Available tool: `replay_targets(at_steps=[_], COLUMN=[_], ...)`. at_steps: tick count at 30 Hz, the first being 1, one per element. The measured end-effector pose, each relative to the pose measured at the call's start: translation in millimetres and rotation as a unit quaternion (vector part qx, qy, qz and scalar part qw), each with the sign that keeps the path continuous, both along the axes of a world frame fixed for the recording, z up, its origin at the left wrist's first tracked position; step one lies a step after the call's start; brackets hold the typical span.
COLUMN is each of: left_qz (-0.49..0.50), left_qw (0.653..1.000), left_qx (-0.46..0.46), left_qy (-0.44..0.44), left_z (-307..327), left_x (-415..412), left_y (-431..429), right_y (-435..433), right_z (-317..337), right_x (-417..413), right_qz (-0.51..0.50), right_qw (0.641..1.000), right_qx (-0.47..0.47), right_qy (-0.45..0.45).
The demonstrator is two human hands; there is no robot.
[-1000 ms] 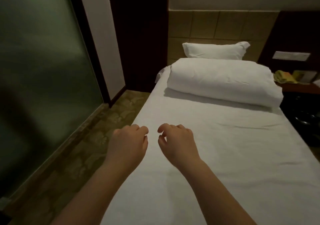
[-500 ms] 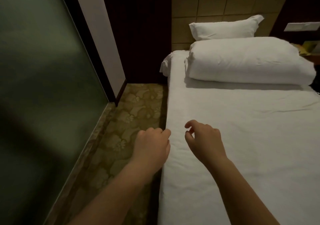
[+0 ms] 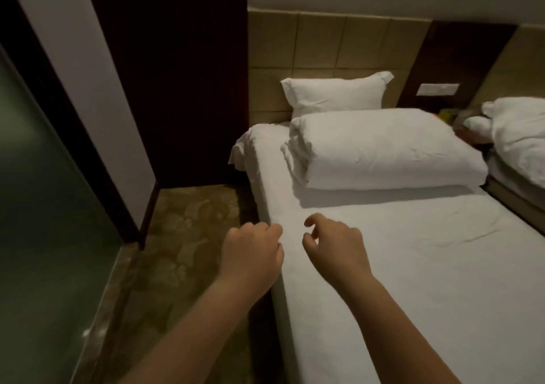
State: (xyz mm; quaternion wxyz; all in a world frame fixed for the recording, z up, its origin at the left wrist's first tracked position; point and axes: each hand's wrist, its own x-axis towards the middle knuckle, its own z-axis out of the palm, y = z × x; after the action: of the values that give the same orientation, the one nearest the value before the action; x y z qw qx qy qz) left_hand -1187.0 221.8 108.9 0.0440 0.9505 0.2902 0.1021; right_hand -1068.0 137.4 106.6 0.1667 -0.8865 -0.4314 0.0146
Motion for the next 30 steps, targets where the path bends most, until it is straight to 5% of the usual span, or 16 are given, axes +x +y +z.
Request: replay_targets(at_steps=[12, 20, 30], left_qz=[-0.117, -0.234, -0.204], left_qw=[0.993, 0.970, 0.973], left_qx=[-0.018, -0.055, -0.048], left_qy=[0.010, 0.038, 0.100], left_z=[-9.4, -62.5, -107.8], left_x=[162.5, 293.5, 472.6], left_y=[288.9, 402.2, 588.2], right_y=[237.4, 354.1, 513.6], right_z=[-13.2, -60.7, -119.2], right_x=[113.5, 229.3, 426.1], right_qz=[-0.165, -0.261, -0.249], right_qw=[0.986, 0.962, 0.961], right_qx=[0.012, -0.001, -0.089], right_qy=[0.034, 0.079, 0.079])
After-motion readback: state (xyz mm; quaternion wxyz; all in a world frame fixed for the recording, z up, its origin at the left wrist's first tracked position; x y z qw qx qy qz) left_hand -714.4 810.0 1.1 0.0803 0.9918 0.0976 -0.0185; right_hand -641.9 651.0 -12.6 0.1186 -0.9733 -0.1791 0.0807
